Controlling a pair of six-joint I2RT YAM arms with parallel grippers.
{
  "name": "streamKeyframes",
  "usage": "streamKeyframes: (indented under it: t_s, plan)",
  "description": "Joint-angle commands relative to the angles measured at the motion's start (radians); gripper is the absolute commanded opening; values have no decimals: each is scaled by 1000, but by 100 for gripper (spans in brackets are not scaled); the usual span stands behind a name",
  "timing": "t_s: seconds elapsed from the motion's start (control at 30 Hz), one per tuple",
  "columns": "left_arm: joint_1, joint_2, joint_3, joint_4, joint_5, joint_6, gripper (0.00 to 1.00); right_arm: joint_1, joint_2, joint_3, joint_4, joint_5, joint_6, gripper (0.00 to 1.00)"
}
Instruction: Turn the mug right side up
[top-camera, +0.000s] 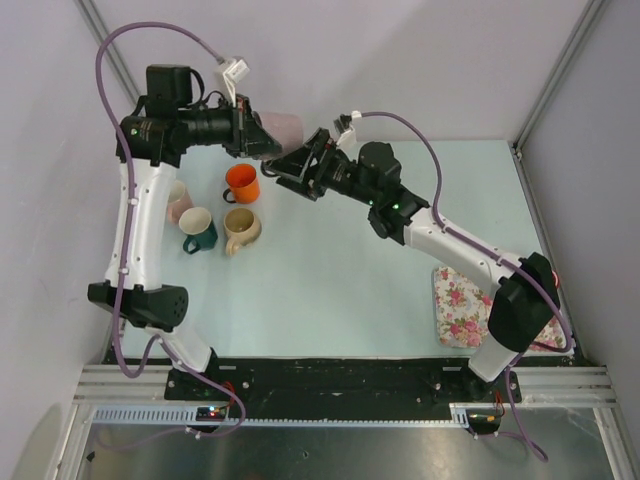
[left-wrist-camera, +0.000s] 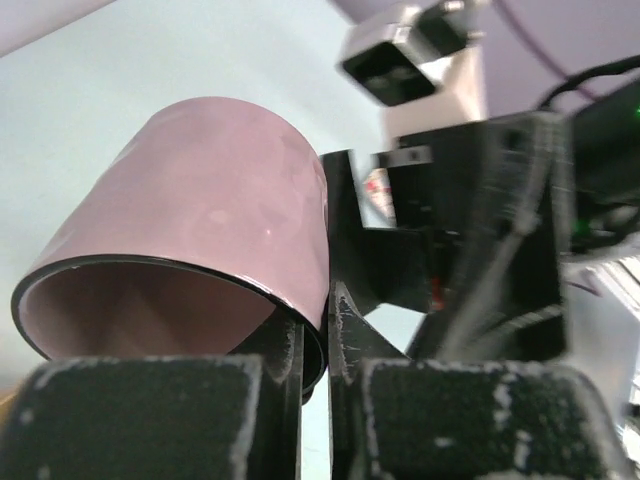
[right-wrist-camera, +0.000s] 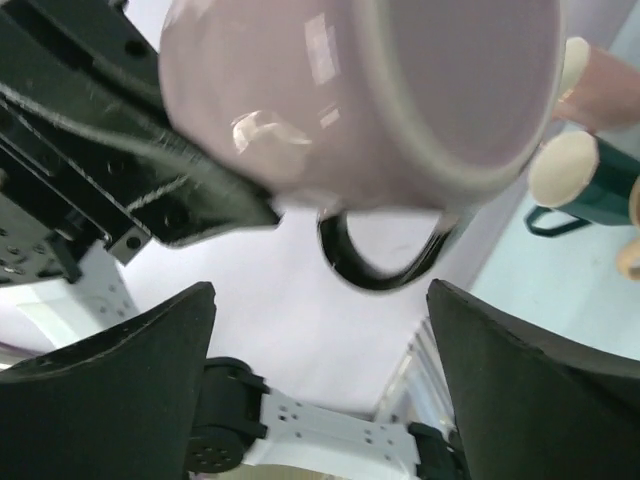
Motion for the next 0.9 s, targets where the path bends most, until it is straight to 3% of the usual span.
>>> streamKeyframes:
  t_s: [0.0, 0.27, 0.4, 0.53, 0.63, 0.87]
  plan:
    - [7, -80, -28, 56, -274, 112, 0, 2, -39, 60, -203, 8, -124, 97]
    - [71, -180, -166, 15, -781, 394, 0, 8, -88, 60, -575, 163, -309, 99]
    - [199, -211, -255, -94, -962, 535, 0, 14, -127, 59, -692, 246, -394, 99]
    - [366, -234, -394, -148, -1028, 649, 0, 8, -165, 60, -780, 334, -460, 99]
    - [469, -231, -517, -150, -1001, 698, 0, -6, -184, 60, -804, 351, -485, 100]
    - [592, -88, -604, -150, -909, 707, 0, -35, -192, 60, -837, 341, -502, 99]
